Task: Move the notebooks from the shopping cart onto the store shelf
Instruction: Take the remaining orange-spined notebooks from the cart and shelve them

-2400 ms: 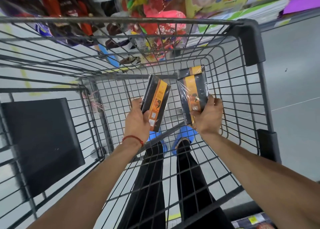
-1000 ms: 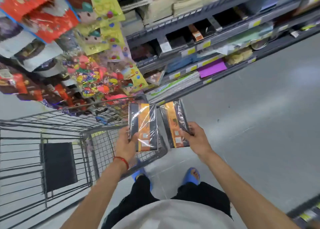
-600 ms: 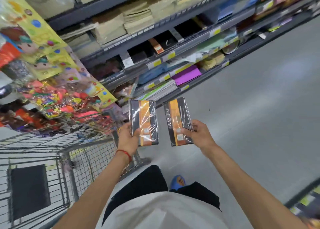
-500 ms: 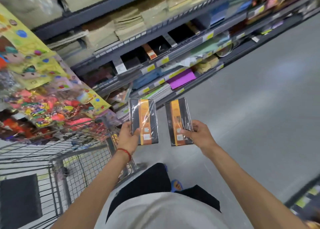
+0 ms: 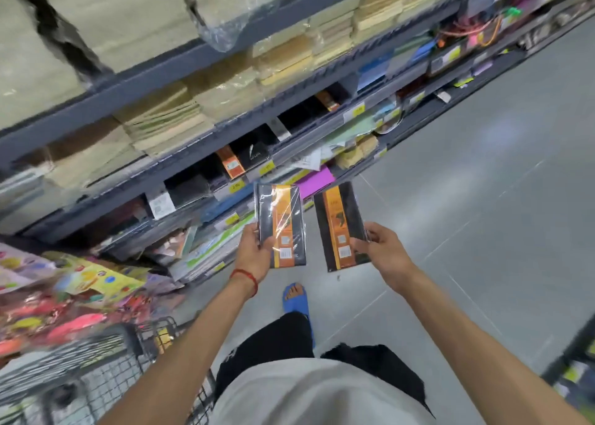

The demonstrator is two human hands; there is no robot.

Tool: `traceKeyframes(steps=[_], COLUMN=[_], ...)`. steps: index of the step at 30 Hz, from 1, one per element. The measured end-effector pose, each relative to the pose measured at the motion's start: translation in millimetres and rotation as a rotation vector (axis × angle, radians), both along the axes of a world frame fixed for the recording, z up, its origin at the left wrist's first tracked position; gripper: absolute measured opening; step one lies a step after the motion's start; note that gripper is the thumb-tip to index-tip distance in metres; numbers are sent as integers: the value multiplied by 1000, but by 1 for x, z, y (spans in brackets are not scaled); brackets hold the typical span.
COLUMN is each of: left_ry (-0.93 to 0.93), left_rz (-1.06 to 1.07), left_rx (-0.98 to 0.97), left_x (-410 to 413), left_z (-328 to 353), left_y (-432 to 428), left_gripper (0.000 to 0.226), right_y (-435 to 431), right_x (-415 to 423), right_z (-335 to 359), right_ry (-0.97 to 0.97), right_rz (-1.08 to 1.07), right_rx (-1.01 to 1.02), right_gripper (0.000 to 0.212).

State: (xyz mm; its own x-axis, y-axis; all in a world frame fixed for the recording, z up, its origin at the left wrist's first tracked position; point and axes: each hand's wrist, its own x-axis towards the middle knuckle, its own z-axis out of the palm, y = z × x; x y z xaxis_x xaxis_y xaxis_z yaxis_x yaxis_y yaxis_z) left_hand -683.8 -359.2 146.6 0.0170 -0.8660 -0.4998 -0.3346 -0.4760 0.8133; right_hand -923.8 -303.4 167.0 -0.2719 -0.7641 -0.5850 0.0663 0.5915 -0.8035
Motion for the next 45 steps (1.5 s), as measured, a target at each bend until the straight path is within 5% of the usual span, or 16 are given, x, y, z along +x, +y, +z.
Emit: traceKeyframes(steps=[8,21,34,45], left_ry=[-35,-88,23,132], left_rz=[-3,370,561,575], left_rx=[29,36,67,42], left_x=[-67,-198,-231,-230], left_z=[2,-3,-35,-47], left_y=[-92,-152,-199,-202], left_gripper=[29,25,24,22], right_y=[-102,-256,-346,-343], right_x=[-73,-206,-204,-208], right_z=[-8,-36,-77,-107], right_ry=[3,-161,-233,448], right_rz=[-25,402,354,650], right_rx=[47,72,109,-277], right_gripper=[24,33,33,72])
